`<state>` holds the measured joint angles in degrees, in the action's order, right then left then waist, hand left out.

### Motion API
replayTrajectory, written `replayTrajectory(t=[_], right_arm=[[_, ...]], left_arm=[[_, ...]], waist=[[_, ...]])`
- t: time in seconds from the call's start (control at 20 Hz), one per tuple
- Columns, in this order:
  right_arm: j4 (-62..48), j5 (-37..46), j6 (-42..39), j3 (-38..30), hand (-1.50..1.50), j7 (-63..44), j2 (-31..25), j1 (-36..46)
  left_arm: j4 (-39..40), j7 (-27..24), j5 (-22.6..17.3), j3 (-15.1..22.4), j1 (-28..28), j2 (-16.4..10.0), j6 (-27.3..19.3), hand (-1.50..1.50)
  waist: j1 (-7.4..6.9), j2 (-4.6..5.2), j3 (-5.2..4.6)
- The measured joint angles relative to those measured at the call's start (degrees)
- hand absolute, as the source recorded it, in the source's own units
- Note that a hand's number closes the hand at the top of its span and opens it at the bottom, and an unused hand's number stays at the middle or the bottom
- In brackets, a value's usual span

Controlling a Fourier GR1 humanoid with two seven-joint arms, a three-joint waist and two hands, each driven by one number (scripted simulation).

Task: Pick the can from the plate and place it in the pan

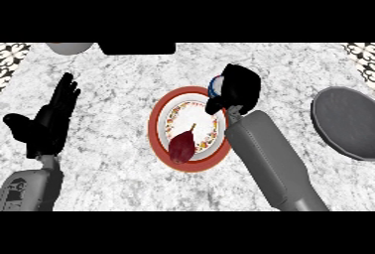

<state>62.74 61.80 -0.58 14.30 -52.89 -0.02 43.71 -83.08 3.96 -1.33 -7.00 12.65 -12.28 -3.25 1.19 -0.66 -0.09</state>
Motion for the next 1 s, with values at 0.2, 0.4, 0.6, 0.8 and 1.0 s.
replayTrajectory(t=[0.2,0.4,0.6,0.8,1.0], right_arm=[[5.4,5.8,3.4,1.6,1.50,-7.2,-0.2,0.5],[10.5,10.2,4.2,-0.8,1.50,-8.5,-2.3,0.2],[16.0,10.4,6.9,-5.8,1.50,-7.5,-4.2,-1.8],[20.3,7.8,11.0,-12.4,1.50,-4.5,-7.9,-5.1],[23.2,5.0,12.4,-17.4,1.50,-1.6,-12.5,-10.9]], left_arm=[[-0.8,0.2,0.3,0.8,-0.7,0.7,-0.1,0.00],[-2.0,0.7,0.4,1.0,-1.0,1.0,-0.3,0.00],[-2.1,0.7,0.7,1.1,-1.0,1.2,-0.6,0.00],[-2.7,1.0,0.4,0.8,-1.3,1.1,-0.3,0.00],[-3.1,1.7,0.5,0.7,-0.5,1.1,-0.5,0.00]], waist=[[-0.48,0.08,0.03],[-0.55,0.22,0.06],[-0.49,0.37,0.11],[-0.52,0.47,0.13],[-0.61,0.54,0.12]])
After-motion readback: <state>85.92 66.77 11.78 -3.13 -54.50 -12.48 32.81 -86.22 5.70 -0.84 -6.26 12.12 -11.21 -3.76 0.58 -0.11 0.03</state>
